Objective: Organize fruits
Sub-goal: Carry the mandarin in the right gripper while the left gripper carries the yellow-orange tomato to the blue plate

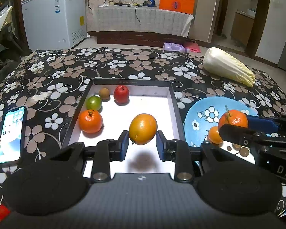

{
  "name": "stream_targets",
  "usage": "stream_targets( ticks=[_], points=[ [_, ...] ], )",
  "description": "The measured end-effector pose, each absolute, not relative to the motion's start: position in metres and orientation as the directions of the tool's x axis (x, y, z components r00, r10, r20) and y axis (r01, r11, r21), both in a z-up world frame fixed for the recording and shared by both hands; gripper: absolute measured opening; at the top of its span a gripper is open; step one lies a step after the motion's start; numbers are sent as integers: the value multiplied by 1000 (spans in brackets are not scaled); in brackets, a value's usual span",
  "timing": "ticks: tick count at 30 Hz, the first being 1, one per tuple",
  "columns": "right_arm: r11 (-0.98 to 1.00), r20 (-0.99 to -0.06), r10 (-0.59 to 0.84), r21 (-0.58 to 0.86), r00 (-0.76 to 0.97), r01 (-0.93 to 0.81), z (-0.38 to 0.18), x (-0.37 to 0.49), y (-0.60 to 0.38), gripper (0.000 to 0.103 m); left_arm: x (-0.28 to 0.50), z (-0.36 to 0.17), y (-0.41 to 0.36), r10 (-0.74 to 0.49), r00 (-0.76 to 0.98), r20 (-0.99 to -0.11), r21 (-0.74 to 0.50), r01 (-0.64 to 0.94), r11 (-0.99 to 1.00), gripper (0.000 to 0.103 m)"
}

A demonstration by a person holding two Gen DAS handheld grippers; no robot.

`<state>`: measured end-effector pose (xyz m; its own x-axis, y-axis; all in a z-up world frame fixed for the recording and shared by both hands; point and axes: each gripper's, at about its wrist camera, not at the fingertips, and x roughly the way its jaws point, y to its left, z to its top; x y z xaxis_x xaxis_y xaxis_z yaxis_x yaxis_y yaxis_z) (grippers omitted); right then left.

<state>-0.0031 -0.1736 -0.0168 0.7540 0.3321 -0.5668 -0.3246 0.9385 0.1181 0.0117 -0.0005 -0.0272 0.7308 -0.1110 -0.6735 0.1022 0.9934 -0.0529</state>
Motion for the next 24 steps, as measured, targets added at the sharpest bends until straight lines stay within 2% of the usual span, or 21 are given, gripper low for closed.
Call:
stream_targets(
  ticks=[24],
  points=[
    [944,-574,320,124,753,-306,-19,0,-183,40,18,-29,4,-103,731,-675,-49,94,994,36]
  ],
)
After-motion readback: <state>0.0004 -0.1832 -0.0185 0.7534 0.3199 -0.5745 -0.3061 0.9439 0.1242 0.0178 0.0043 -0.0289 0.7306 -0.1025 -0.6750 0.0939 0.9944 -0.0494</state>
